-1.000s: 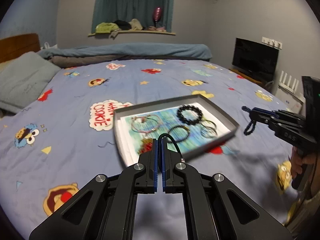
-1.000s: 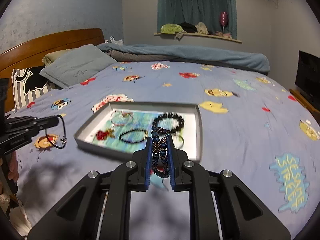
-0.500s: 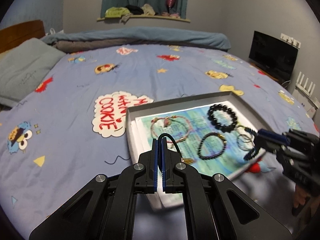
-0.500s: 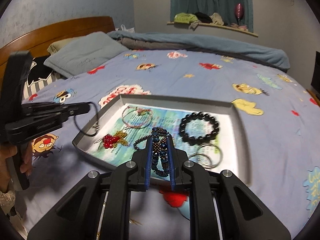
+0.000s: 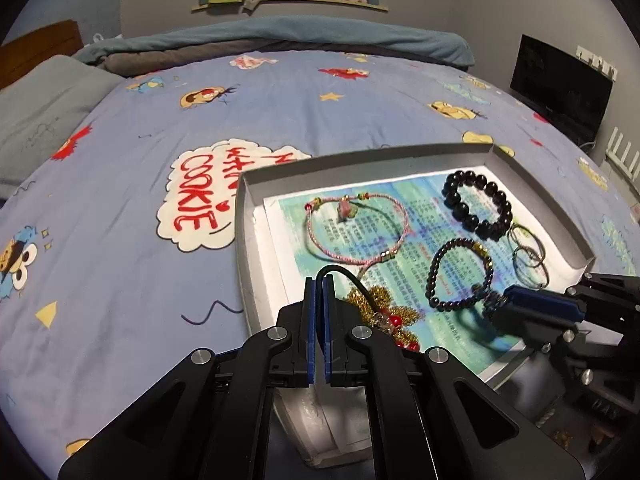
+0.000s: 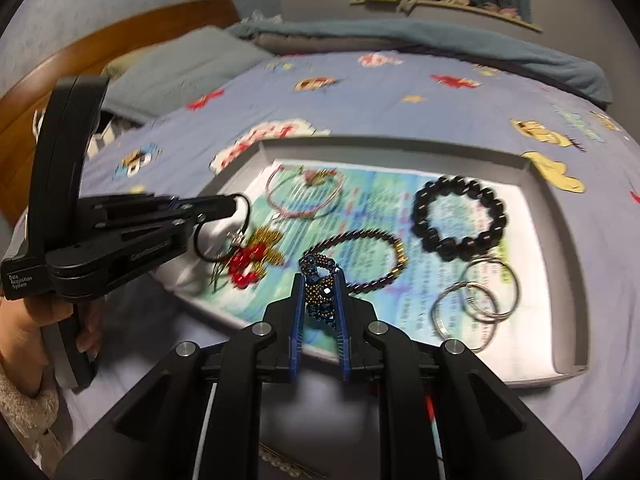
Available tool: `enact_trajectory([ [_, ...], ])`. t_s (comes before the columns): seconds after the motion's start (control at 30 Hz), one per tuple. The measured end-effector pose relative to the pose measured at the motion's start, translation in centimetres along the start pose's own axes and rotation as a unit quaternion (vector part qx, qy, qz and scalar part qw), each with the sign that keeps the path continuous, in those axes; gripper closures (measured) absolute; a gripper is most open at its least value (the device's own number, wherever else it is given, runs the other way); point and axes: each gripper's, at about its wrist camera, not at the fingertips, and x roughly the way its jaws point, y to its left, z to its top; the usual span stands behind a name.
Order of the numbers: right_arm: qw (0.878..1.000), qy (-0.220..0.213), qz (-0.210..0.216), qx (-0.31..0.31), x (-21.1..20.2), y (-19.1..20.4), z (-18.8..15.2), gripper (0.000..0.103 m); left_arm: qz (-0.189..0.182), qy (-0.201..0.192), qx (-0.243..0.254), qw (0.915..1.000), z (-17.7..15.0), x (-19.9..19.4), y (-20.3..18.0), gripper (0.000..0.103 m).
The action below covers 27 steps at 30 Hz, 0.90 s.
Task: Organize jewelry
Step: 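Lower the hair tie and blue bracelet into the tray and open both tools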
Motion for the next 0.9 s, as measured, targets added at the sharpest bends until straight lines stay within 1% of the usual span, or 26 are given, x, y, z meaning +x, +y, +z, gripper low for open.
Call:
enact_trajectory([
  [0.2,1.000,0.019,0.011,-0.010,0.8,0.6,0.2,0.089,0.007,0.011,0.000,0.9999,-0.3,0.6,0.0,0.099],
  [0.37,0.999,0.025,0.019,-0.004,0.9,0.3,0.2,0.089,0.001,0.014,0.001,0.9999,-0.4,0.9,0.1,0.099],
  [0.63,1.000,0.024,0.020,-0.001,0.8,0.2,0.2,0.088,0.006,0.014,0.002,0.9999,-0.5,0.9,-0.1,0.099],
  [0.7,1.000,0.022,0.022,0.002,0.6,0.1,0.2,0.088,0.005,0.012,0.001,0.9999,-0.6,0.7,-0.1,0.096],
  [0.73,1.000,0.022,0.021,0.002,0.5,0.1,0.2,0.087,0.004,0.009,0.000,0.9999,-0.6,0.6,-0.1,0.092],
  [0.77,1.000,0.021,0.021,0.002,0.2,0.1,0.1,0.086,0.003,0.006,-0.001,1.0000,-0.6,0.4,-0.2,0.085],
  [0.8,1.000,0.019,0.019,0.003,0.1,0.0,0.1,0.085,0.003,0.002,-0.002,1.0000,-0.6,0.1,-0.2,0.083],
  [0.83,1.000,0.016,0.017,0.004,-0.2,-0.1,0.1,0.083,0.003,-0.001,-0.002,1.0000,-0.7,-0.1,-0.2,0.082],
  [0.9,1.000,0.011,0.016,0.009,-0.8,-0.4,-0.1,0.074,0.007,-0.003,-0.001,1.0000,-0.8,-0.5,-0.2,0.082],
])
